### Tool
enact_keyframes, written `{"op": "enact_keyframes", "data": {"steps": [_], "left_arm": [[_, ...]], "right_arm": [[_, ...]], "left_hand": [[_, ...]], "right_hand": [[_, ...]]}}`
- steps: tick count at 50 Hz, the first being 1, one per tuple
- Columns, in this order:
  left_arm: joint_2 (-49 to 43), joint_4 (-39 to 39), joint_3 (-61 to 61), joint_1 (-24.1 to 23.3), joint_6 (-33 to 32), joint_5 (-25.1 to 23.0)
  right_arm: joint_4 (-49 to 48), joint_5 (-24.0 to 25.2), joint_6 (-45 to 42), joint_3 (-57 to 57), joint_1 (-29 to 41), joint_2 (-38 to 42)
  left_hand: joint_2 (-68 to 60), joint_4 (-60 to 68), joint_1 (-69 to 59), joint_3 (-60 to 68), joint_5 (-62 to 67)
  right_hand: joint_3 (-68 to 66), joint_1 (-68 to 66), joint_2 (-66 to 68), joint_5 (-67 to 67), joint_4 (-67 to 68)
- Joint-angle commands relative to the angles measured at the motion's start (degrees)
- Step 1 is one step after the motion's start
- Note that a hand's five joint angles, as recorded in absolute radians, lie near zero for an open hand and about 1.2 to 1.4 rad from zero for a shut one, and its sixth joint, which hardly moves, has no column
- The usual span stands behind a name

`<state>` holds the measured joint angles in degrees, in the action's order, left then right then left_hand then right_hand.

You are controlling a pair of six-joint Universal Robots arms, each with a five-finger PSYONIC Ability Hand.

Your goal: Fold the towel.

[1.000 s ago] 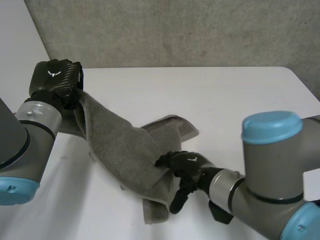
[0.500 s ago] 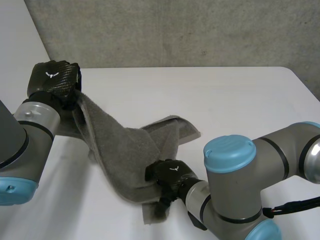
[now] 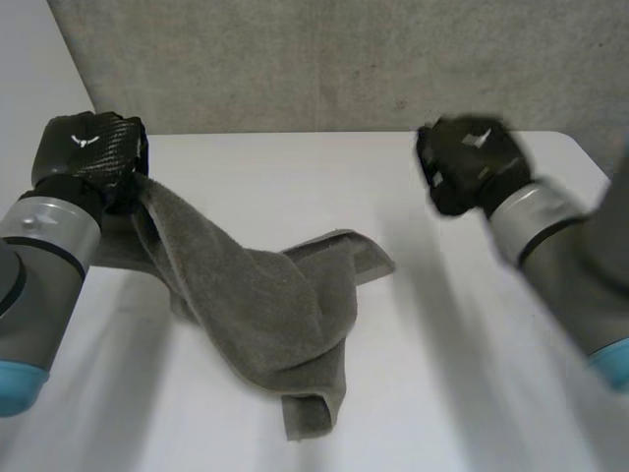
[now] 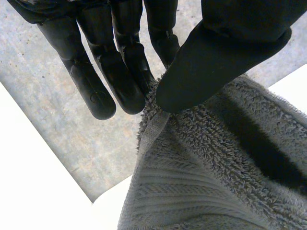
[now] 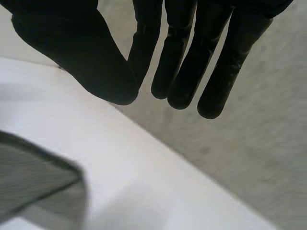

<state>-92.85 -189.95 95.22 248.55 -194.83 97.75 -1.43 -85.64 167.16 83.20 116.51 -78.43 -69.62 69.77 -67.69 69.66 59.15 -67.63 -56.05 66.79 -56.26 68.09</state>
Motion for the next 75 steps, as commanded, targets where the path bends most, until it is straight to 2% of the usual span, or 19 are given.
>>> {"op": "enact_keyframes", "data": {"steps": [1,2,3,9,11,12,14,21,33,49,53,57,59,60,61,65,69,73,75], "left_arm": [[2.50,4.15,0.23,-0.44,0.07,-0.10],[2.50,4.15,0.23,-0.44,0.07,-0.10],[2.42,4.24,0.32,-0.44,0.15,-0.10],[1.80,3.97,0.49,-0.35,0.15,-0.19],[1.71,3.89,0.49,-0.35,0.15,-0.19],[1.71,3.89,0.49,-0.35,0.24,-0.19],[1.71,3.80,0.58,-0.35,0.33,-0.19],[1.36,3.62,0.93,-0.35,0.33,-0.19],[1.19,3.54,1.46,-0.35,0.59,-0.10],[0.39,3.54,1.72,-0.35,0.59,-0.10],[0.39,3.54,1.72,-0.35,0.59,-0.10],[0.31,3.54,1.81,-0.44,0.59,-0.01],[0.39,3.54,1.81,-0.35,0.68,-0.01],[0.39,3.54,1.81,-0.35,0.68,-0.01],[0.39,3.54,1.81,-0.35,0.68,-0.01],[0.39,3.62,1.81,-0.17,0.68,0.07],[0.57,3.80,1.81,0.00,0.68,-0.01],[1.09,4.06,1.81,0.00,0.59,-0.10],[1.27,4.06,1.81,-0.08,0.51,-0.10]], "right_arm": [[15.32,6.98,-6.49,-4.80,-5.94,-3.84],[18.02,8.28,-6.32,-3.84,-6.72,-3.75],[19.70,8.99,-5.97,-2.44,-6.73,-3.75],[17.25,10.06,0.36,5.31,-3.22,-3.49],[13.58,10.32,6.14,9.33,1.24,-3.49],[13.56,10.32,6.16,9.35,1.27,-3.49],[11.98,10.14,9.49,12.06,5.03,-2.96],[9.44,10.14,11.61,15.24,8.56,1.59],[3.29,9.44,15.83,15.07,13.48,10.83],[-0.76,9.00,16.27,12.69,15.15,15.93],[-1.99,7.25,16.18,11.90,15.86,17.60],[-2.79,4.87,15.92,11.64,15.94,18.66],[-3.92,2.68,15.31,11.55,15.86,19.10],[-3.93,2.67,15.30,11.55,15.86,19.10],[-4.45,1.80,15.04,11.55,15.86,19.19],[-5.95,-1.36,14.43,11.73,14.46,16.48],[-5.78,-1.46,13.28,11.73,11.99,10.93],[-4.90,-0.85,6.37,11.55,2.35,1.55],[-4.11,0.11,2.86,11.20,-0.03,-1.44]], "left_hand": [[-10.38,10.23,-12.31,10.34,10.85],[-10.38,10.23,-12.31,10.34,10.85],[-10.38,10.23,-12.31,10.34,10.85],[-10.38,10.23,-12.31,10.34,10.85],[-10.38,10.23,-12.31,10.34,10.85],[-10.38,10.23,-12.31,10.34,10.85],[-10.38,10.23,-12.31,10.34,10.85],[-10.38,10.23,-12.31,10.34,10.85],[-10.38,10.23,-12.31,10.34,10.85],[-10.38,10.23,-12.31,10.34,10.85],[-10.38,10.23,-12.31,10.34,10.85],[-10.38,10.23,-12.31,10.34,10.85],[-10.38,10.23,-12.31,10.34,10.85],[-10.38,10.23,-12.31,10.34,10.85],[-10.38,10.23,-12.31,10.34,10.85],[-10.38,10.23,-12.31,10.34,10.85],[-10.38,10.23,-12.31,10.34,10.85],[-10.38,10.23,-12.31,10.34,10.85],[-10.38,10.23,-12.31,10.34,10.85]], "right_hand": [[-12.37,-23.95,13.21,-13.74,11.91],[-10.77,-22.34,11.61,-12.14,10.30],[13.23,1.66,-12.39,11.86,-13.69],[17.68,6.10,-16.84,16.31,-18.14],[26.88,15.31,-26.04,25.51,-27.35],[26.93,15.36,-26.09,25.56,-27.39],[36.46,24.89,-35.62,35.09,-36.93],[38.70,27.13,-37.86,37.33,-39.16],[32.32,20.74,-31.47,30.94,-32.78],[29.29,17.71,-28.45,27.92,-29.75],[26.10,14.53,-25.26,24.73,-26.56],[16.33,4.76,-15.49,14.96,-16.79],[1.62,-9.95,-0.78,0.25,-2.09],[1.53,-10.04,-0.69,0.16,-1.99],[-10.96,-22.53,11.80,-12.33,10.50],[-12.37,-23.95,13.21,-13.74,11.91],[-12.37,-23.95,13.21,-13.74,11.91],[-12.37,-23.95,13.21,-13.74,11.91],[-12.37,-23.95,13.21,-13.74,11.91]]}}
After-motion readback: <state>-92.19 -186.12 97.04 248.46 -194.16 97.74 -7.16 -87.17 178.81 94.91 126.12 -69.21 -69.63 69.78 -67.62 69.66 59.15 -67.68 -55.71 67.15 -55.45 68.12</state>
